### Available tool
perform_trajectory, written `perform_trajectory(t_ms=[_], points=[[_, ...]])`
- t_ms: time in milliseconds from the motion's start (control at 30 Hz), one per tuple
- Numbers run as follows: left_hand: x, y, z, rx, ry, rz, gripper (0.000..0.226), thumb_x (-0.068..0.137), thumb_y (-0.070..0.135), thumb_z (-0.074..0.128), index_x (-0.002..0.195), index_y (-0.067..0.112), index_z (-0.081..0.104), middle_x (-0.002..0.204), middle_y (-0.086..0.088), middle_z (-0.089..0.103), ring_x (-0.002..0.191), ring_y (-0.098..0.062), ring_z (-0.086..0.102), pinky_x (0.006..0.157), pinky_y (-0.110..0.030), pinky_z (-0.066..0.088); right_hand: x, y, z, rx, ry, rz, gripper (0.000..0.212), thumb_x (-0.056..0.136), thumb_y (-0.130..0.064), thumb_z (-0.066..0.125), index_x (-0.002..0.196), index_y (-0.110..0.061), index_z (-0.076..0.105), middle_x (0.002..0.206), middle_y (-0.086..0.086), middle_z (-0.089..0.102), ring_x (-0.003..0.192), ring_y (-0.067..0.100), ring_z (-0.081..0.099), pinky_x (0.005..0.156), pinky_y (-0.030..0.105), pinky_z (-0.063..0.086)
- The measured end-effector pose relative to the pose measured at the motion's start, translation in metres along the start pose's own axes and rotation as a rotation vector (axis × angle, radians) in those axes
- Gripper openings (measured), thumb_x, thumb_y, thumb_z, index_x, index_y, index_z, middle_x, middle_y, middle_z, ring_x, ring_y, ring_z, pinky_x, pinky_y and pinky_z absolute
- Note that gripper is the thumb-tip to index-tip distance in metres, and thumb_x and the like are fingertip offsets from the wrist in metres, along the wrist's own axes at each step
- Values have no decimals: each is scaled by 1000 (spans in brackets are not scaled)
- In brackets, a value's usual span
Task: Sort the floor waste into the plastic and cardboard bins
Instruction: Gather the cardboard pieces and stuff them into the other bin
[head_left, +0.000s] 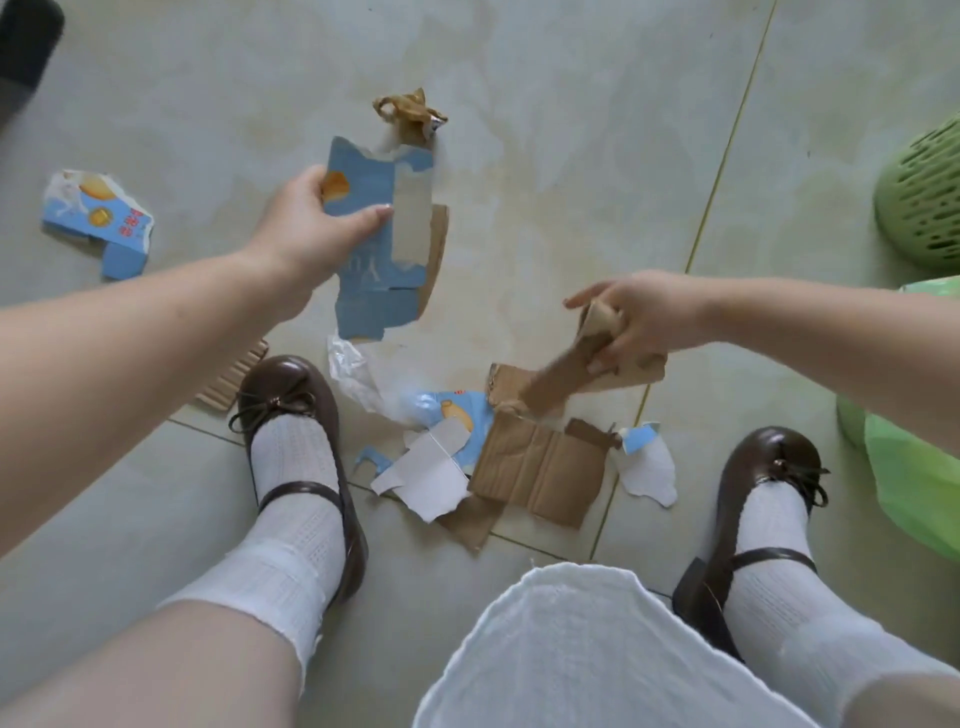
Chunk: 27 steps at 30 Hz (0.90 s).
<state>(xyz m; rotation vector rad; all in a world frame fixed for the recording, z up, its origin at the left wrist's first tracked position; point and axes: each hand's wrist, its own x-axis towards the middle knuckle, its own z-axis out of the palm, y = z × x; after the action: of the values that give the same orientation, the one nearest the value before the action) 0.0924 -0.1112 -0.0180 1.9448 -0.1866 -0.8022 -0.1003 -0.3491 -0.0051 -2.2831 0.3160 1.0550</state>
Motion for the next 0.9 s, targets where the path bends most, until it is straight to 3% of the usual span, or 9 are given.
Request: perform_trajectory(t_ms=[100,200,367,500,600,667,767,833,900], points=[[-15,6,-7,-224,8,10,29,82,20,68,108,13,58,106,-6,67,94,-22,67,82,-41,56,-12,-17,40,-402,-127,-299,19,74,-36,70,91,-26,68,153,-11,25,134,14,34,101,27,35],[-33,3,-10,-363,-52,-40,28,85,14,63,111,7,59,105,-8,68,91,-22,68,80,-38,57,-8,-31,80,-700,-137,-537,23,86,-36,55,103,-28,68,157,-11,11,144,11,5,116,34,11],[-66,-19,-8,-279,-298,-201,16,79,9,63,95,11,65,83,-1,74,74,-16,70,69,-32,59,6,-46,107,-877,40,-601,25,88,-39,53,106,-27,66,150,-5,32,143,18,14,115,38,-2],[-84,-36,-9,-193,-525,-316,29,71,17,68,100,14,68,96,-8,73,82,-24,71,72,-45,57,1,-45,109,-815,147,-557,21,87,-30,52,104,-22,63,121,1,49,115,24,45,112,35,17],[-94,-42,-2,-82,-700,-362,33,69,18,72,102,13,68,104,-11,71,90,-29,69,88,-50,48,-13,-37,105,-588,65,-453,27,85,-32,61,108,-19,56,117,4,44,96,28,54,88,36,43],[-103,-43,8,74,-813,-369,35,67,20,79,100,15,67,102,-9,72,94,-28,68,88,-44,51,-26,-29,97,-366,41,-374,34,81,-30,67,110,-21,52,114,1,45,88,24,53,74,33,45],[-117,-48,35,546,-900,-109,18,72,26,76,86,25,66,82,9,67,81,-12,64,70,-25,48,-36,-12,76,-154,67,-158,55,74,-25,72,119,-32,42,107,-5,52,87,19,52,71,31,43],[-125,-55,53,878,-922,126,20,75,26,72,93,23,65,95,5,60,90,-15,57,77,-30,47,-36,-3,64,-69,58,12,60,72,-25,75,122,-35,44,102,-5,57,89,20,54,73,32,46],[-129,-66,65,1048,-934,272,29,78,22,69,105,17,63,115,-1,54,106,-20,51,88,-33,43,-28,1,58,9,54,78,42,72,-23,76,110,-26,60,96,-2,63,89,21,59,71,30,48]])
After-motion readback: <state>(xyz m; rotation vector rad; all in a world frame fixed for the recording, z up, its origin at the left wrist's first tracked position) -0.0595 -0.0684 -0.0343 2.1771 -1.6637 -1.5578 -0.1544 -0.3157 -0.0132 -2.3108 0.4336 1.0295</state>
